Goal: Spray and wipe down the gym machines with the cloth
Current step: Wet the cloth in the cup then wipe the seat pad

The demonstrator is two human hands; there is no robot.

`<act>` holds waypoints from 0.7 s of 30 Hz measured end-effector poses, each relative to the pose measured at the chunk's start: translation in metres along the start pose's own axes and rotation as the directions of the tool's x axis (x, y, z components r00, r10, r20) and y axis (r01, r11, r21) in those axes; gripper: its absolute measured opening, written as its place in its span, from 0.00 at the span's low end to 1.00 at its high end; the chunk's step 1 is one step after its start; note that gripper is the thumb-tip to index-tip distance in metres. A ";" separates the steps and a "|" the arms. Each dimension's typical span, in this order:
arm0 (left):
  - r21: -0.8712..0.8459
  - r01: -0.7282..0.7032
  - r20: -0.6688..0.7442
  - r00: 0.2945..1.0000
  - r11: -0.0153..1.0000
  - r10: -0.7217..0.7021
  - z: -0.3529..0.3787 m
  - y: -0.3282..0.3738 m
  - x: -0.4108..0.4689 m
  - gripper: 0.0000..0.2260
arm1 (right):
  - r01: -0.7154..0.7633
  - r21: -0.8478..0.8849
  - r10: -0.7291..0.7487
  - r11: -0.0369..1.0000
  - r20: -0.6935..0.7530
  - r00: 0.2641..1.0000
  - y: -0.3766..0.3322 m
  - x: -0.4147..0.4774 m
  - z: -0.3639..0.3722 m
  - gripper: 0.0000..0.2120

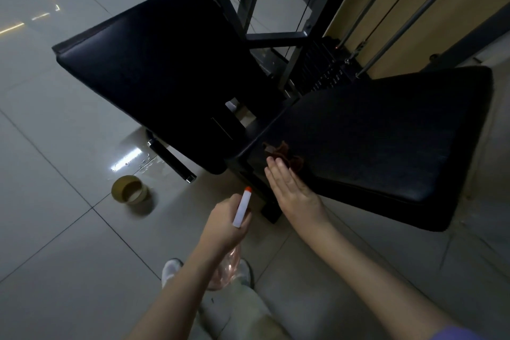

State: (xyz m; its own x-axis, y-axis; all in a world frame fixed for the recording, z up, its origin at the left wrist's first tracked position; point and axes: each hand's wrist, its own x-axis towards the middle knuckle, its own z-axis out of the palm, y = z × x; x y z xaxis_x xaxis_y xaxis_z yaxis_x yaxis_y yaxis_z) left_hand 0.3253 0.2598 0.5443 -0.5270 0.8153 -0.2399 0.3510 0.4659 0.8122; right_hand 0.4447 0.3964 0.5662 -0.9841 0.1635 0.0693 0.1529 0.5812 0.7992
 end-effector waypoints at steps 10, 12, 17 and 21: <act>-0.041 -0.037 -0.041 0.999 0.998 0.035 0.017 -0.063 0.032 0.10 | -0.019 0.187 0.041 0.982 -0.117 0.992 -0.050 0.039 0.031 0.23; -0.047 -0.047 -0.037 0.998 0.998 0.045 0.020 -0.074 0.037 0.09 | -0.012 0.226 0.042 0.974 -0.127 0.991 -0.059 0.047 0.036 0.22; -0.082 -0.056 -0.049 0.997 0.995 0.053 0.026 -0.093 0.049 0.08 | -0.030 0.288 0.062 0.957 -0.104 0.993 -0.080 0.063 0.047 0.22; -0.135 -0.047 -0.058 0.998 0.990 0.039 0.029 -0.103 0.058 0.06 | 0.016 0.361 0.008 0.933 -0.066 0.998 -0.091 0.071 0.054 0.25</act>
State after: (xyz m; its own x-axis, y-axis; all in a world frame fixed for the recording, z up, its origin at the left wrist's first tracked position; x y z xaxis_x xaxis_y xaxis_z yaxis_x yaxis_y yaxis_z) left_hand 0.2810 0.2691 0.4311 -0.5570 0.8116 -0.1762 0.2680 0.3765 0.8868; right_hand 0.3660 0.3984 0.4657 -0.9866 0.1157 0.1149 0.1594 0.8322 0.5310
